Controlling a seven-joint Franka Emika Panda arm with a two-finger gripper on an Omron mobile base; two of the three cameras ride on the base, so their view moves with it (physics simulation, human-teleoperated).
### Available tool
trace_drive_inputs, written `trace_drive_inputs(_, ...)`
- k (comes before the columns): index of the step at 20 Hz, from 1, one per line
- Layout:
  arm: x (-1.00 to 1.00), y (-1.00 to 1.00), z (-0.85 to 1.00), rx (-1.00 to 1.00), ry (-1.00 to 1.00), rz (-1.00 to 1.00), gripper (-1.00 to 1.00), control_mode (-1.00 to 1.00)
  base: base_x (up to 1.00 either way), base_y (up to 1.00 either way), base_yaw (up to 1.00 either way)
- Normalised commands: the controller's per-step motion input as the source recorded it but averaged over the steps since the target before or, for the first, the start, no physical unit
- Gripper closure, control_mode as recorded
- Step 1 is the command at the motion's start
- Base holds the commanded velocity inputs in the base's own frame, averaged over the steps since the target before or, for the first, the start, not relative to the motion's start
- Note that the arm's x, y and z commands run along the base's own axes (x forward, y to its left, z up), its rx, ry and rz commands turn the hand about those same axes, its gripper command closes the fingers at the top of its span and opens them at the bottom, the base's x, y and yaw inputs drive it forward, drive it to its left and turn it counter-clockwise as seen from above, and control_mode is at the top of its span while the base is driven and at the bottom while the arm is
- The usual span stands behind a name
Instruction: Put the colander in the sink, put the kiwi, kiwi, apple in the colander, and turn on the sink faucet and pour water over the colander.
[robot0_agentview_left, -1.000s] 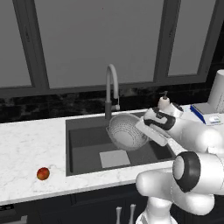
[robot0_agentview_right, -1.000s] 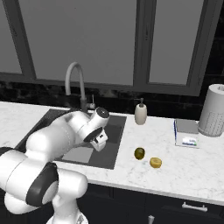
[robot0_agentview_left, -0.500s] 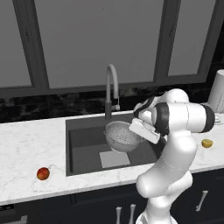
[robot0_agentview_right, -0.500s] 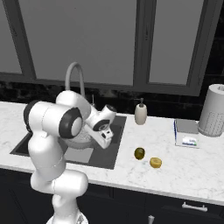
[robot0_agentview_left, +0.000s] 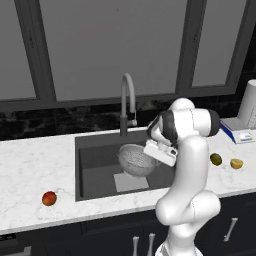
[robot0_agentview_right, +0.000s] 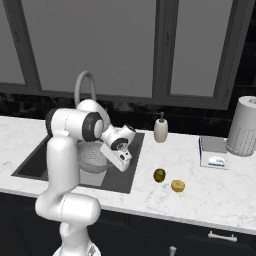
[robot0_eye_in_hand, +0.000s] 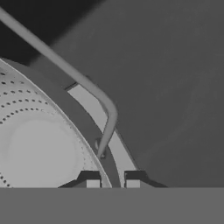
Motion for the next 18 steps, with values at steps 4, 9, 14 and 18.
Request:
trace_drive_inputs(4,0.32,0.19,-0.7,-0.05,0.0,0.0,1.0,-1.0,0.0,0.0,0.0)
trace_drive_inputs(9,0.49,0.01,-0.55,-0.03,0.0,0.0,1.0,-1.0,0.0,0.0,0.0)
trace_drive_inputs(14,0.27,0.18,-0.37,-0.05,0.0,0.0,1.0,-1.0,0.0,0.0,0.0)
trace_drive_inputs(18,0.0,0.47,0.0,-0.03,0.0,0.0,-1.0,-1.0,0.0,0.0,0.0)
